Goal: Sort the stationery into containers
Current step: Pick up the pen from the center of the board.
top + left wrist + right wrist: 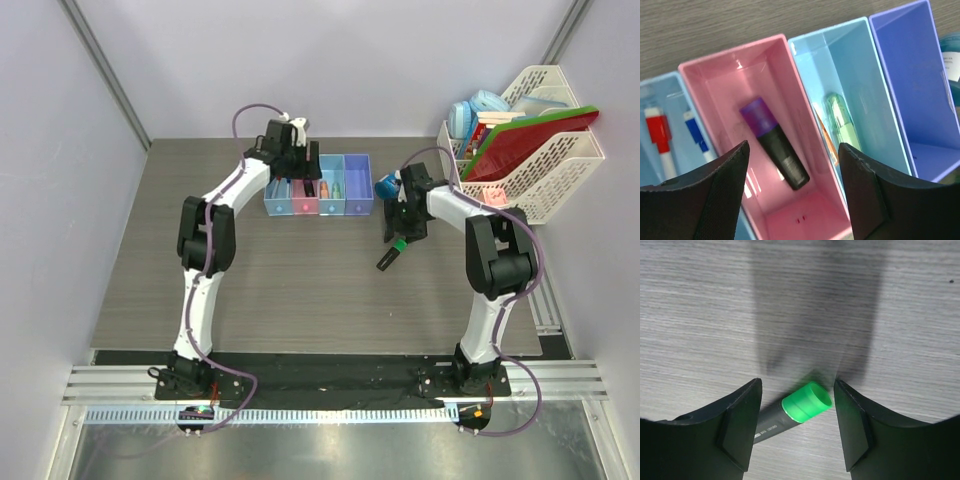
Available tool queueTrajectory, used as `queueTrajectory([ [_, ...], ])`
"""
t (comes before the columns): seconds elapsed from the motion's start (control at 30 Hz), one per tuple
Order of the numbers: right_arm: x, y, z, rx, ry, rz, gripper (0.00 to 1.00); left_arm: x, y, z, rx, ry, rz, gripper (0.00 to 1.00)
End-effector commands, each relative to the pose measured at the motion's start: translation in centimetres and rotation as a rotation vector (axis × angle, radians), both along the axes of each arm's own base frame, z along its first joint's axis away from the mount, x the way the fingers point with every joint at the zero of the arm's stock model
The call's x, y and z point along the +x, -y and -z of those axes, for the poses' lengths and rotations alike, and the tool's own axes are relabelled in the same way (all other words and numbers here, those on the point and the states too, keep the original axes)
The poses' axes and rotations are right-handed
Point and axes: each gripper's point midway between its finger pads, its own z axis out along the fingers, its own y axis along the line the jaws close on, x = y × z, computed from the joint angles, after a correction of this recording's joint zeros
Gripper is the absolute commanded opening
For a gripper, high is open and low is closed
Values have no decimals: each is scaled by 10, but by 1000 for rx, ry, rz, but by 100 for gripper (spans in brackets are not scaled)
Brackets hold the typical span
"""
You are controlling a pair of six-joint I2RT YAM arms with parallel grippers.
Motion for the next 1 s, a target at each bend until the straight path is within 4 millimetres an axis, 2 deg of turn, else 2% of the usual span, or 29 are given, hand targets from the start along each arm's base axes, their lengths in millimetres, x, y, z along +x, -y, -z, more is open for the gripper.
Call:
queueTrajectory([
  [0.0, -12, 1, 47, -58, -68, -4, 65, -13, -12, -70, -37, 83, -6, 72],
  [0.1, -13, 7, 39, -93, -48, 6, 65, -26, -18, -88, -37, 106, 2, 72],
  [0.13, -11, 8, 28, -89, -23, 10, 65, -29, -19, -95, -34, 127, 11, 72],
  [0.17, -12, 18, 27, -136, -11, 26, 65, -35, -21, -101, -29, 136, 13, 73],
  [0.27, -17, 24, 13, -132, 19, 40, 65, -42, -28, -106, -5, 154, 19, 73],
  [0.3, -18, 22, 10, -121, 23, 36, 66, -43, -32, -114, -6, 168, 14, 73],
  [0.43, -29, 14, 4, -70, 14, 4, 66, -50, -40, -123, -2, 175, 11, 73],
  [0.6, -37, 13, 11, -56, -11, -7, 65, -62, -52, -130, 30, 180, 19, 74],
  [0.7, -39, 4, 19, -44, -28, -25, 65, -72, -62, -135, 53, 177, 17, 77],
  [0.8, -37, -10, 21, -43, -27, -54, 64, -82, -75, -138, 80, 178, 5, 84],
  [0.83, -41, -17, 25, -47, -39, -74, 64, -86, -81, -142, 91, 183, -11, 91],
  [0.9, -41, -21, 27, -51, -40, -85, 64, -89, -92, -141, 108, 182, -37, 99],
  [0.97, -43, -24, 29, -48, -48, -93, 64, -93, -106, -140, 126, 183, -71, 100],
])
